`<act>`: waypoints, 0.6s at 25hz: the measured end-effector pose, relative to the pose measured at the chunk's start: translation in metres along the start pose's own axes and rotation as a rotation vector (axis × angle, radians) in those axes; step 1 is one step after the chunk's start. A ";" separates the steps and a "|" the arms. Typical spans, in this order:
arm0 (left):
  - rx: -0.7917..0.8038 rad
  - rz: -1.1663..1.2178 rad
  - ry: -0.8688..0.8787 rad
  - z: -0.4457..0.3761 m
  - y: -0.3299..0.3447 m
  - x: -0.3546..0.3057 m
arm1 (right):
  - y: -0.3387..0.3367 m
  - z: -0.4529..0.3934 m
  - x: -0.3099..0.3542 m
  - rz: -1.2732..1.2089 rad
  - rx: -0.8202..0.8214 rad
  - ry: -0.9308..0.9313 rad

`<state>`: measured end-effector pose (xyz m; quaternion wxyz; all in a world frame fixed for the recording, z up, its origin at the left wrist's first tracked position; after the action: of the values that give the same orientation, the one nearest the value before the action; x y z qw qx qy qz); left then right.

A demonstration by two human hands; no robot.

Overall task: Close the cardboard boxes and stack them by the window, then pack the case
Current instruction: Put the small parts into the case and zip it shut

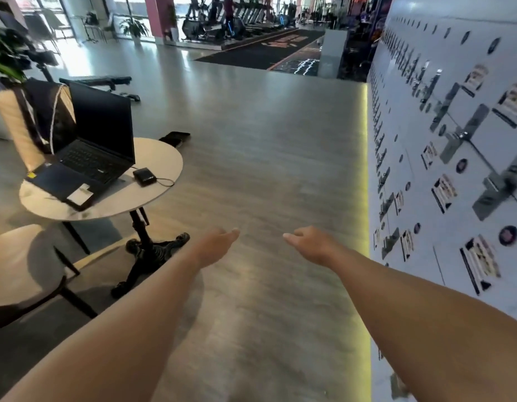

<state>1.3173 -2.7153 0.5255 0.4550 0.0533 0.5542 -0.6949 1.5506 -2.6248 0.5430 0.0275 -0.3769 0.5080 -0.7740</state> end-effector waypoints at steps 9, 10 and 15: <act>0.000 -0.102 0.030 -0.239 -0.055 -0.101 | -0.074 -0.242 -0.038 -0.010 -0.033 0.012; -0.005 -0.105 0.036 -0.269 -0.060 -0.111 | -0.083 -0.275 -0.048 -0.011 -0.038 0.004; -0.048 -0.112 -0.031 -0.421 -0.098 -0.160 | -0.145 -0.452 -0.081 -0.014 -0.018 -0.046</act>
<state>1.1611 -2.2812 0.5289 0.4254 0.0006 0.5656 -0.7065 1.3815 -2.1748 0.5250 0.0303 -0.3984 0.5114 -0.7608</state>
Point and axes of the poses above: each hand's wrist, its own z-axis away from the middle knuckle, its own y-axis out of the palm, x = y × z, the point moved 5 cm from there along -z, towards the middle knuckle, and after that the axes turned 12 degrees about -y, right-handed, at the moved point
